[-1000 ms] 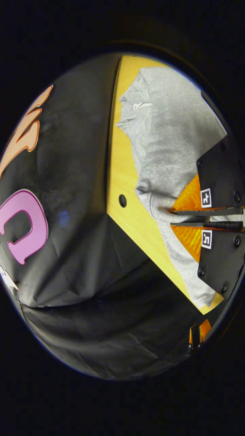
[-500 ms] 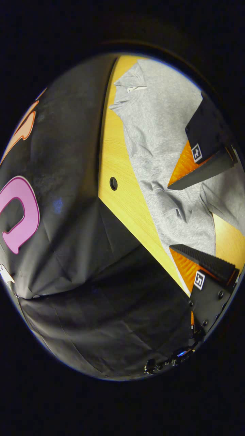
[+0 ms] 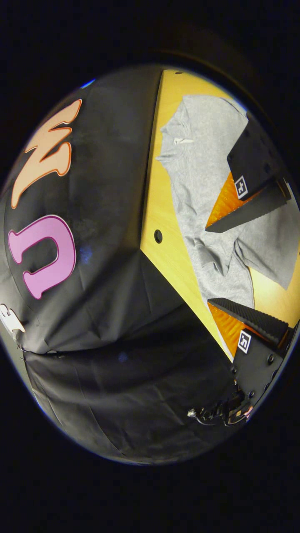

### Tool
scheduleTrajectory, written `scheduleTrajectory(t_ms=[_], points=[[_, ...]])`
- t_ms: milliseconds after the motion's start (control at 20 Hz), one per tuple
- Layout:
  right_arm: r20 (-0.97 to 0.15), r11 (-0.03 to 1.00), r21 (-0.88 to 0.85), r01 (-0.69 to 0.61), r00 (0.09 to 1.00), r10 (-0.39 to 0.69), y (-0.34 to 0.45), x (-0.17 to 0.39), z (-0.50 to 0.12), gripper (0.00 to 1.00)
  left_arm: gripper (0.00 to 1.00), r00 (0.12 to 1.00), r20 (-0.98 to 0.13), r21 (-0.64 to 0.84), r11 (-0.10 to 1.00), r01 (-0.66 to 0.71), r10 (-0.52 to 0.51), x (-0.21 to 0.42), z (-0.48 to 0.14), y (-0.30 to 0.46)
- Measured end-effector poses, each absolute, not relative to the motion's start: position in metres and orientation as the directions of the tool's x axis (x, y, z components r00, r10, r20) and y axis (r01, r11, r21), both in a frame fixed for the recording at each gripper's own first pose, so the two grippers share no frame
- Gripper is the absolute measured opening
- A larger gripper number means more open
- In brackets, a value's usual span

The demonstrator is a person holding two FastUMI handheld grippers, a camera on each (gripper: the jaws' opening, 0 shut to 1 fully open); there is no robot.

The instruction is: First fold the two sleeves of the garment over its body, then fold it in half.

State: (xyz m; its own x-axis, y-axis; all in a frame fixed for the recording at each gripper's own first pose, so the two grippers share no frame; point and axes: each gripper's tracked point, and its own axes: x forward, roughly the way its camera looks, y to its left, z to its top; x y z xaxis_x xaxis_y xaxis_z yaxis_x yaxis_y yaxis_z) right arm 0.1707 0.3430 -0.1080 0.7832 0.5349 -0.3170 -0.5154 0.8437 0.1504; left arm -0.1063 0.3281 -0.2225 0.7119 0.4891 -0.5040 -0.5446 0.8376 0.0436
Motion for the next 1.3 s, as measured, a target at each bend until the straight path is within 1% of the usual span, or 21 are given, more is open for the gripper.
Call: scheduleTrajectory(t_ms=[50, 100, 250, 300, 350, 400, 450, 500, 600, 650, 700, 750, 800, 850, 900, 950, 1300], points=[[-0.311, 0.849, 0.151, -0.506, 0.791, 0.527, 0.332, 0.167, -0.101, 0.98, 0.89, 0.705, -0.493, 0.064, 0.829, -0.555, 0.51, -0.108, -0.222, 0.332], [-0.302, 0.855, 0.15, -0.496, 0.801, 0.517, 0.321, 0.162, -0.095, 0.98, 0.78, 0.699, -0.491, 0.081, 0.826, -0.558, 0.52, -0.108, -0.221, 0.337], [-0.288, 0.88, 0.137, -0.455, 0.832, 0.475, 0.284, 0.152, -0.08, 0.98, 0.63, 0.71, -0.481, 0.095, 0.836, -0.541, 0.514, -0.103, -0.219, 0.332], [-0.289, 0.888, 0.133, -0.44, 0.84, 0.459, 0.271, 0.146, -0.078, 0.98, 0.48, 0.714, -0.479, 0.097, 0.839, -0.536, 0.511, -0.094, -0.222, 0.33], [-0.291, 0.895, 0.128, -0.426, 0.847, 0.445, 0.262, 0.14, -0.08, 0.98, 0.45, 0.713, -0.481, 0.101, 0.84, -0.533, 0.51, -0.089, -0.222, 0.328], [-0.293, 0.901, 0.126, -0.414, 0.852, 0.433, 0.251, 0.137, -0.079, 0.98, 0.29, 0.715, -0.483, 0.102, 0.844, -0.527, 0.505, -0.088, -0.222, 0.325], [-0.296, 0.907, 0.125, -0.403, 0.857, 0.422, 0.242, 0.133, -0.078, 0.98, 0.22, 0.706, -0.489, 0.108, 0.838, -0.534, 0.513, -0.088, -0.222, 0.325], [-0.297, 0.911, 0.124, -0.393, 0.862, 0.412, 0.231, 0.128, -0.078, 0.98, 0.11, 0.698, -0.498, 0.111, 0.836, -0.537, 0.515, -0.087, -0.223, 0.323], [-0.302, 0.922, 0.113, -0.371, 0.871, 0.388, 0.21, 0.121, -0.079, 0.98, 0.04, 0.693, -0.514, 0.103, 0.838, -0.536, 0.506, -0.083, -0.223, 0.317], [-0.303, 0.927, 0.105, -0.359, 0.877, 0.374, 0.199, 0.119, -0.079, 0.98, 0.02, 0.695, -0.52, 0.1, 0.844, -0.527, 0.496, -0.08, -0.223, 0.312], [-0.309, 0.934, 0.097, -0.345, 0.881, 0.358, 0.19, 0.117, -0.081, 0.94, 0.0, 0.698, -0.526, 0.099, 0.85, -0.517, 0.486, -0.078, -0.224, 0.308], [-0.316, 0.938, 0.092, -0.333, 0.884, 0.345, 0.18, 0.116, -0.082, 0.94, 0.0, 0.7, -0.528, 0.094, 0.852, -0.516, 0.482, -0.075, -0.224, 0.305], [-0.319, 0.942, 0.089, -0.322, 0.887, 0.333, 0.172, 0.115, -0.084, 0.98, 0.0, 0.703, -0.529, 0.081, 0.853, -0.515, 0.474, -0.072, -0.223, 0.3], [-0.32, 0.946, 0.083, -0.313, 0.891, 0.323, 0.163, 0.115, -0.086, 0.94, 0.0, 0.702, -0.534, 0.066, 0.851, -0.52, 0.471, -0.07, -0.223, 0.295], [-0.323, 0.953, 0.074, -0.295, 0.897, 0.303, 0.153, 0.115, -0.087, 0.94, 0.0, 0.71, -0.534, 0.044, 0.854, -0.519, 0.459, -0.066, -0.222, 0.289], [-0.325, 0.957, 0.069, -0.282, 0.901, 0.289, 0.143, 0.115, -0.088, 0.98, 0.0, 0.722, -0.529, 0.02, 0.857, -0.515, 0.446, -0.062, -0.219, 0.282], [-0.329, 0.974, 0.068, -0.215, 0.917, 0.225, 0.09, 0.105, -0.095, 0.98, 0.0, 0.817, -0.455, -0.107, 0.889, -0.445, 0.354, -0.024, -0.17, 0.224]])
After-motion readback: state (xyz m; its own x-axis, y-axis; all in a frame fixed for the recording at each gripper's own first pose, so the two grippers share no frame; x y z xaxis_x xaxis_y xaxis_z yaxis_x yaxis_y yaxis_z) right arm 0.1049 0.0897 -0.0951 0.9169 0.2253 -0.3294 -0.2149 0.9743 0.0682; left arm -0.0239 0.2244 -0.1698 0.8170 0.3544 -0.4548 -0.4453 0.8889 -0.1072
